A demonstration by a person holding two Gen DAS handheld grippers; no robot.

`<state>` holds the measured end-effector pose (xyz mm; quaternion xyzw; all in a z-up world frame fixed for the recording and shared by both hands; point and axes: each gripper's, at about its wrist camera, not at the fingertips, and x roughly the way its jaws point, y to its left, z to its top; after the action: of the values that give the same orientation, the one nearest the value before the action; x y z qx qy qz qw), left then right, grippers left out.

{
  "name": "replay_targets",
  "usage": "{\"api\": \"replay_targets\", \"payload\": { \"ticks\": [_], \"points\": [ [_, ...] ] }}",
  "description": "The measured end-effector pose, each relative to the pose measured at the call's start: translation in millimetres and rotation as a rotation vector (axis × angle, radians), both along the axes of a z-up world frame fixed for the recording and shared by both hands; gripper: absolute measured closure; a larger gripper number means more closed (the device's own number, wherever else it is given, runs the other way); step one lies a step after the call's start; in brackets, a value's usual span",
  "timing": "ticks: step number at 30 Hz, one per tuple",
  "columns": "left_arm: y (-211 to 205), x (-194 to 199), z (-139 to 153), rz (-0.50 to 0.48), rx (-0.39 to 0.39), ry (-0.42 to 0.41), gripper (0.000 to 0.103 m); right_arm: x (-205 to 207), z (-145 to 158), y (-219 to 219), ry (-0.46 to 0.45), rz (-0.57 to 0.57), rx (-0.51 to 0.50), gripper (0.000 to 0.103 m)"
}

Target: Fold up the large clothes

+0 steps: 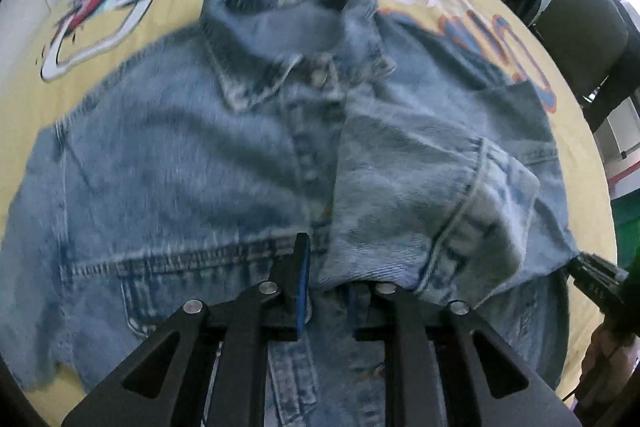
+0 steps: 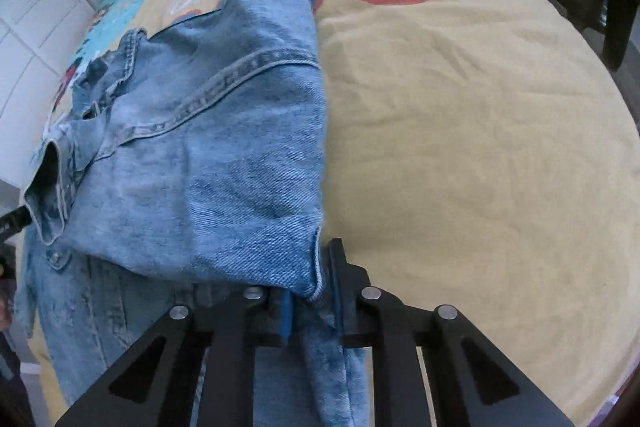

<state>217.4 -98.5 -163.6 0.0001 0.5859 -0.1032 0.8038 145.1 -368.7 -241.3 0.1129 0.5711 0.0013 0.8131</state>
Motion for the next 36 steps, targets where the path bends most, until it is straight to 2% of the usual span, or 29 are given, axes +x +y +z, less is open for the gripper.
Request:
{"api": "replay_targets", "payload": {
  "ticks": [3,6,9,10,11,13,15,16,22,24,27,32,36],
  "points": [
    [0.0,-7.1,-3.6,-0.012,0.014,-0.006,0.077,1.8,-0.3,6.9,0.005,0.021,-0.033,0.088],
    [-3.1,-10.7,2.0,-0.026,0.012,-0.004,0.073,1.6,0.5,0.2,0.014,0.002,0.022,0.086],
    [-7.0,-20.7,11.0,-0.057,0.055,-0.02,0.044,0.8,0.3,-5.7,0.032,-0.011,0.057,0.082],
    [-8.8,-25.1,15.7,-0.073,0.074,-0.038,0.028,0.5,0.1,-5.9,0.035,-0.01,0.056,0.081],
    [-9.9,-27.9,18.6,-0.08,0.083,-0.051,0.021,0.2,0.8,-5.1,0.039,-0.007,0.049,0.079],
    [-12.0,-33.0,27.8,-0.1,0.114,-0.081,0.019,-1.6,2.7,-3.5,0.048,0.003,0.027,0.07],
    [-11.4,-39.3,31.4,-0.114,0.14,-0.094,0.01,-5.7,5.2,-2.0,0.056,0.008,0.011,0.044],
    [-13.9,-42.6,35.7,-0.124,0.147,-0.109,0.006,-7.7,6.3,-1.5,0.056,0.01,0.009,0.04],
    [-48.5,-55.5,54.9,-0.192,0.189,-0.214,0.006,-17.6,15.5,-7.3,0.042,0.007,0.03,0.037],
    [-67.4,-51.7,50.2,-0.224,0.204,-0.211,0.006,-18.4,17.0,-10.2,0.037,0.002,0.049,0.037],
    [-96.7,-52.9,38.1,-0.275,0.236,-0.191,0.006,-18.5,17.6,-11.3,0.032,-0.005,0.063,0.037],
    [-118.5,-46.8,9.3,-0.3,0.289,-0.155,0.006,-23.2,15.4,-21.3,0.03,-0.03,0.104,0.035],
    [-126.0,-38.1,-17.9,-0.296,0.403,-0.127,0.006,-22.6,11.6,-26.7,0.036,-0.041,0.122,0.033]
  ]
}}
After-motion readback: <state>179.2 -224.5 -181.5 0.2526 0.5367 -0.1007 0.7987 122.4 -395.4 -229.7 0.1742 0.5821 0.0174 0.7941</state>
